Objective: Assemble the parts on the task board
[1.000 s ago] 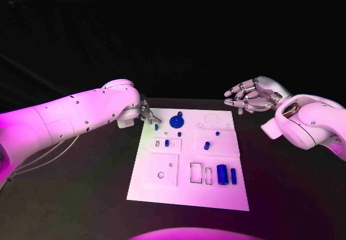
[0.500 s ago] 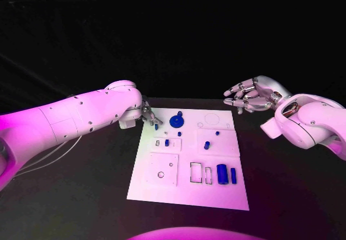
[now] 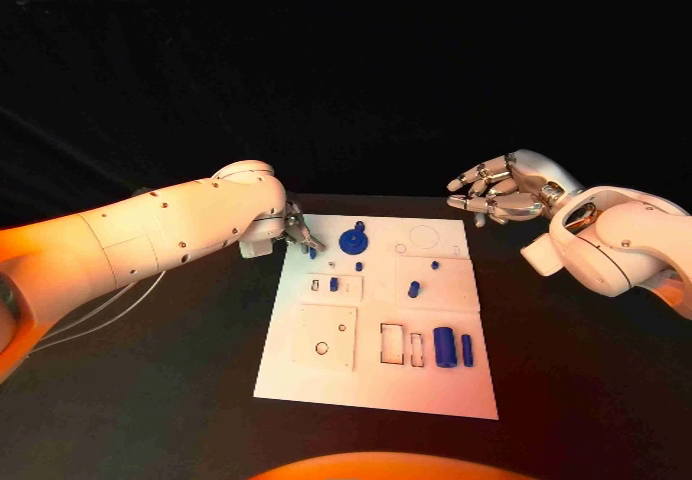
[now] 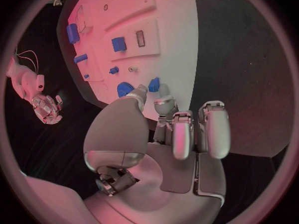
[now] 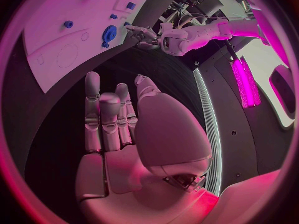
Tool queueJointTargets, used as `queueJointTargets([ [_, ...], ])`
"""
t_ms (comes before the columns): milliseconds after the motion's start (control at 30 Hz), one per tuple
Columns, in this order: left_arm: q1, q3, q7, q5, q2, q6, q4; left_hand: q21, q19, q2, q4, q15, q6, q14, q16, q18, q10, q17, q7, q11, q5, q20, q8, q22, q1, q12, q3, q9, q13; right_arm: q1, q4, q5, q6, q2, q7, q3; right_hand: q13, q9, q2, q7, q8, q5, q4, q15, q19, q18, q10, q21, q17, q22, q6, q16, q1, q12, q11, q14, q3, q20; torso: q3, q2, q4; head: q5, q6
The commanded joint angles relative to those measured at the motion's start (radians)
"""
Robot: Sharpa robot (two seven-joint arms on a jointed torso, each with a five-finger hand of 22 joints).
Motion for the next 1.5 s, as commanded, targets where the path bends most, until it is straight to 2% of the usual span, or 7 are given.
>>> queueJointTargets([
  [33, 0.000, 0.000, 0.011, 0.011, 0.002, 0.023, 0.001, 0.000, 0.004, 0.003, -0.003, 0.006, 0.005, 0.103, 0.002, -0.012, -0.007, 0.263, 0.001, 0.002, 0.005, 0.006, -0.004, 0.031, 0.013, 0.002, 0.000, -0.002, 0.000, -0.001, 0.001, -0.009, 0.007, 0.001, 0.005, 0.000, -0.001, 0.001, -0.001, 0.000, 0.004, 0.005, 0.005, 0.000, 0.004, 0.013, -0.001, -0.003, 0.000, -0.001, -0.009, -0.006, -0.008, -0.003, 0.001, -0.005, -0.002, 0.005, -0.0002, 0.000, 0.0011, -0.001, -0.001],
  [467, -0.001, 0.000, 0.014, 0.031, 0.002, 0.029, 0.003, 0.001, 0.004, 0.048, -0.020, 0.003, 0.014, 0.103, 0.002, -0.012, -0.007, 0.263, -0.004, -0.002, 0.005, 0.007, -0.012, 0.034, 0.095, 0.006, 0.039, -0.015, 0.000, -0.001, -0.001, -0.009, 0.008, 0.002, 0.006, 0.000, -0.002, 0.002, 0.001, -0.001, 0.004, 0.006, 0.005, 0.000, 0.005, 0.013, -0.001, -0.005, 0.002, -0.002, -0.009, -0.005, -0.007, -0.002, 0.001, -0.004, -0.001, 0.004, 0.0001, 0.000, -0.0001, 0.000, -0.005],
  [633, -0.001, 0.000, 0.017, 0.061, 0.000, 0.008, 0.004, 0.001, 0.004, 0.082, -0.066, -0.003, 0.006, 0.103, 0.002, -0.012, -0.013, 0.263, -0.010, -0.009, 0.006, 0.003, -0.019, 0.034, 0.189, 0.000, 0.106, -0.022, -0.006, -0.001, -0.002, -0.009, 0.009, 0.003, 0.006, 0.000, -0.002, 0.002, 0.001, -0.001, 0.004, 0.006, 0.005, 0.000, 0.005, 0.013, -0.001, -0.005, 0.002, -0.002, -0.009, -0.005, -0.007, -0.002, 0.001, -0.004, -0.001, 0.004, 0.0002, 0.000, 0.0006, 0.000, -0.006],
  [733, -0.001, 0.000, 0.019, 0.079, -0.004, -0.008, 0.006, 0.000, 0.003, 0.088, -0.088, -0.003, 0.002, 0.103, 0.002, -0.012, -0.015, 0.263, -0.009, -0.009, 0.006, 0.001, -0.022, 0.033, 0.228, -0.004, 0.148, -0.024, -0.008, -0.001, -0.003, -0.009, 0.010, 0.004, 0.005, 0.000, -0.002, 0.002, 0.001, -0.001, 0.004, 0.006, 0.005, 0.000, 0.005, 0.013, -0.001, -0.005, 0.002, -0.002, -0.009, -0.005, -0.007, -0.002, 0.001, -0.004, -0.001, 0.004, 0.0002, 0.000, 0.0003, 0.000, -0.006],
  [1033, -0.001, 0.000, 0.016, 0.141, -0.043, -0.038, 0.051, 0.000, 0.003, 0.066, -0.103, 0.000, 0.003, 0.103, 0.002, -0.012, -0.009, 0.263, -0.006, -0.006, 0.005, 0.002, -0.009, 0.035, 0.238, -0.004, 0.230, -0.018, -0.012, -0.001, -0.007, -0.009, 0.012, 0.005, 0.004, 0.000, -0.002, 0.002, 0.001, -0.001, 0.004, 0.006, 0.005, 0.000, 0.005, 0.013, -0.001, -0.005, 0.002, -0.002, -0.009, -0.005, -0.007, -0.002, 0.001, -0.004, -0.001, 0.004, 0.0000, -0.002, 0.0008, 0.000, -0.006],
  [1267, -0.001, 0.002, 0.021, 0.178, -0.112, -0.083, 0.155, 0.000, 0.004, 0.043, -0.107, -0.001, 0.003, 0.103, 0.002, -0.012, -0.001, 0.263, -0.009, -0.007, 0.006, 0.001, 0.005, 0.036, 0.228, 0.001, 0.283, -0.010, -0.009, -0.001, -0.011, -0.009, 0.012, 0.006, 0.003, 0.000, -0.002, 0.002, 0.001, -0.001, 0.005, 0.007, 0.006, -0.001, 0.006, 0.013, -0.001, -0.006, 0.002, -0.002, -0.009, -0.005, -0.006, -0.002, 0.001, -0.003, -0.001, 0.004, -0.0007, -0.002, 0.0028, 0.001, -0.007],
  [1500, -0.001, 0.004, 0.029, 0.188, -0.176, -0.126, 0.252, 0.001, 0.005, 0.020, -0.110, -0.002, 0.006, 0.103, 0.002, -0.013, 0.011, 0.263, -0.011, -0.010, 0.005, 0.000, 0.020, 0.039, 0.212, 0.011, 0.332, -0.001, -0.001, -0.003, -0.014, -0.009, 0.015, 0.007, 0.001, -0.001, -0.002, 0.002, 0.001, -0.001, 0.005, 0.007, 0.006, -0.001, 0.006, 0.013, -0.001, -0.006, 0.002, -0.002, -0.009, -0.005, -0.006, -0.002, 0.001, -0.003, -0.001, 0.004, -0.0005, 0.000, 0.0005, 0.004, -0.006],
])
